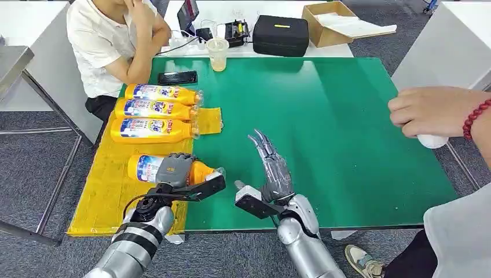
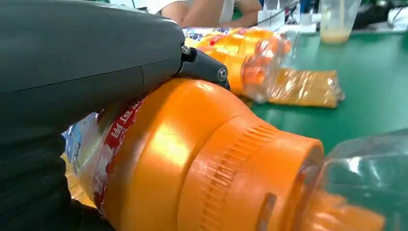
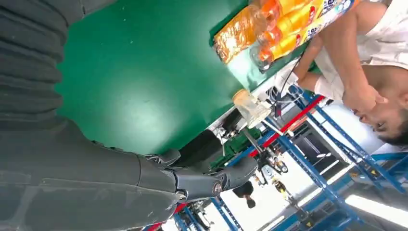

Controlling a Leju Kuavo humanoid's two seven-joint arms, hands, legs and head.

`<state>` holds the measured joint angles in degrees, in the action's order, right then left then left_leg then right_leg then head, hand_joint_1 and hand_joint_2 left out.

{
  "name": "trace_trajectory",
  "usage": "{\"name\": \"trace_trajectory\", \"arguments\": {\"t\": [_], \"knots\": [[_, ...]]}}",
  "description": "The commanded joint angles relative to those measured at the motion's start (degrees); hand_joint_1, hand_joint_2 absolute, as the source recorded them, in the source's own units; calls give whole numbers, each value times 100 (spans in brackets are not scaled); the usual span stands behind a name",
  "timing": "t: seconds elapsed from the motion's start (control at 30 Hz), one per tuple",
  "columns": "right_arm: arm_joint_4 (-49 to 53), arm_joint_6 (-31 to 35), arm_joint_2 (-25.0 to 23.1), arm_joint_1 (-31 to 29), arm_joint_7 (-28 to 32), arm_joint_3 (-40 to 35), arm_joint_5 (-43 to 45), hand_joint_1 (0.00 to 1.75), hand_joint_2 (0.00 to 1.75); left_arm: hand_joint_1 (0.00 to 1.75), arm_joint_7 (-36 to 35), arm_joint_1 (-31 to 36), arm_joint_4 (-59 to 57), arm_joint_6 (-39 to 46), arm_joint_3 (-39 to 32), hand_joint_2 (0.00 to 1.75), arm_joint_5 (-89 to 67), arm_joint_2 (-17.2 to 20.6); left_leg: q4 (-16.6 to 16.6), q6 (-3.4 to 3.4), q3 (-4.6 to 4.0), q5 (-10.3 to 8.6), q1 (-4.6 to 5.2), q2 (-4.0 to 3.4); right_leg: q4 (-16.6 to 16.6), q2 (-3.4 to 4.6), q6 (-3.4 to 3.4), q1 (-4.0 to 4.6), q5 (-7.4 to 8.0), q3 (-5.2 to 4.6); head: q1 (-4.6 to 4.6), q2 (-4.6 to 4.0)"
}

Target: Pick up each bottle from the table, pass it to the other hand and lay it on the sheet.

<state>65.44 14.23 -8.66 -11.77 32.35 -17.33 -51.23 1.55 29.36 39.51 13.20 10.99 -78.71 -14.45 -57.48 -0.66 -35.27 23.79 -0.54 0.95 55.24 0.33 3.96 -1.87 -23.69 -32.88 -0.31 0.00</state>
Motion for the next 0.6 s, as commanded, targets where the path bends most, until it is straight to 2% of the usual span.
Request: {"name": "trace_trajectory", "arguments": {"t": [0.03,0.23,0.27,0.3,0.33,0.37,0.43,0.6], "knots": [[-677,-55,69,-332,59,-172,78,0,175,175,-193,482,-1330,-202,-97,175,-340,72,2,2,22,6,-6,-17,-6,8,-20,10,-1,20,0,0],[-757,-68,55,-362,80,-154,119,0,175,173,-246,568,-1466,-346,-146,175,-347,29,1,2,24,7,-5,-18,-4,10,-20,9,-2,23,0,0],[-821,-83,55,-398,99,-159,142,0,175,134,-254,624,-1557,-481,-155,175,-374,26,2,1,23,5,-4,-15,-4,7,-19,7,-1,22,0,0],[-880,-75,52,-431,119,-156,149,0,175,65,-290,654,-1608,-529,-178,175,-391,26,0,2,26,7,-6,-18,-4,8,-23,10,-2,25,0,0],[-965,-58,40,-476,139,-149,163,0,175,40,-366,696,-1680,-592,-204,175,-418,26,0,2,25,5,-6,-20,-3,10,-22,10,0,23,0,0],[-1029,-64,20,-508,174,-129,211,0,175,51,-376,739,-1772,-710,-231,175,-431,22,1,1,24,3,-4,-17,-4,10,-17,8,2,21,0,0],[-1090,-31,4,-545,220,-133,210,0,175,0,-415,768,-1850,-815,-314,175,-427,10,3,1,34,3,-6,-23,-6,13,-24,10,2,33,0,0],[-1179,-31,-1,-589,236,-128,209,0,175,0,-423,857,-1906,-948,-326,175,-529,-4,5,1,49,3,-3,-24,-5,15,-22,8,5,43,0,0]]}}
